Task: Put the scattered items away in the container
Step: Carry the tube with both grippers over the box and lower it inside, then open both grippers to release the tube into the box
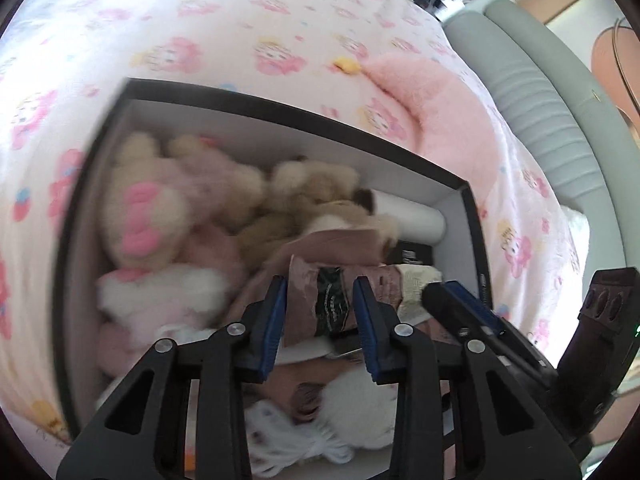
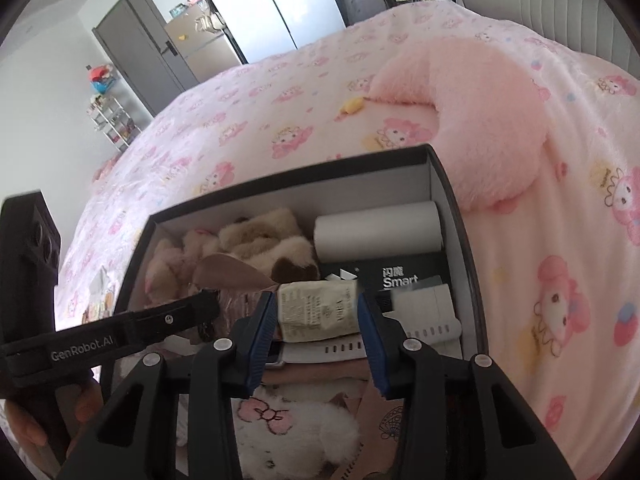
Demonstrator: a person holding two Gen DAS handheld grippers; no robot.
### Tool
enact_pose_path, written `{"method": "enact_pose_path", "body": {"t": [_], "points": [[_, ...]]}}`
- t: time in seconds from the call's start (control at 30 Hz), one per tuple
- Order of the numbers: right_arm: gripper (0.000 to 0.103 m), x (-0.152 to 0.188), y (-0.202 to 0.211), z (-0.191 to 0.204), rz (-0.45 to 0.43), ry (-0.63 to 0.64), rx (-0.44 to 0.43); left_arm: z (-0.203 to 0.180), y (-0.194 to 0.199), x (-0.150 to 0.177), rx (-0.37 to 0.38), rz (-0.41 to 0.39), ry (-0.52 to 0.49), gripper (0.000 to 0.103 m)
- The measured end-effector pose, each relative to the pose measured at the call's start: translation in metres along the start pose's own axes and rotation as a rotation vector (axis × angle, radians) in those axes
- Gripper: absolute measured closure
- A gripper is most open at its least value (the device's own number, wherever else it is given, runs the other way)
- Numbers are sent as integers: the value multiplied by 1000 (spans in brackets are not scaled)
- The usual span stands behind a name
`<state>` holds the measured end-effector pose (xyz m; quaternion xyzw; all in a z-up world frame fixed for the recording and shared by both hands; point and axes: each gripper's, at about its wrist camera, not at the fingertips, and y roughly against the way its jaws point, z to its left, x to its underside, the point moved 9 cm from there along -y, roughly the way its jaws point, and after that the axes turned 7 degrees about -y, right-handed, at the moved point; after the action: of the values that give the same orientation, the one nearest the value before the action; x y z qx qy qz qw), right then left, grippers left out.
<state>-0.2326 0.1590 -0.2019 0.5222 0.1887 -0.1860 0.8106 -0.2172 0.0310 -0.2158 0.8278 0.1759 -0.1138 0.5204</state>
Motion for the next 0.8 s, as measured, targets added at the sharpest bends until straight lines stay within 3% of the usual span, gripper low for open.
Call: {"method": "enact_pose_path", "body": {"t": [0.1, 0.23, 0.47, 0.53, 0.67, 0.8], "points": [[66, -1, 3, -5, -9, -12, 12, -7, -2, -4, -20, 9, -20, 70], [66, -6, 11, -8, -53, -5, 43, -10, 18, 0, -10, -46, -9, 70], [66, -7, 11, -21, -30, -40, 73, -4, 6, 14, -56, 12, 1, 70], [66, -7, 10, -24, -25, -50, 78, -8, -1, 9, -29, 15, 6, 70], [66, -8, 10, -26, -25, -58, 67, -20, -15, 1, -43, 34, -29, 76], [66, -8, 10, -28, -25, -62, 74, -24, 0, 3, -9, 8, -18, 76]]}}
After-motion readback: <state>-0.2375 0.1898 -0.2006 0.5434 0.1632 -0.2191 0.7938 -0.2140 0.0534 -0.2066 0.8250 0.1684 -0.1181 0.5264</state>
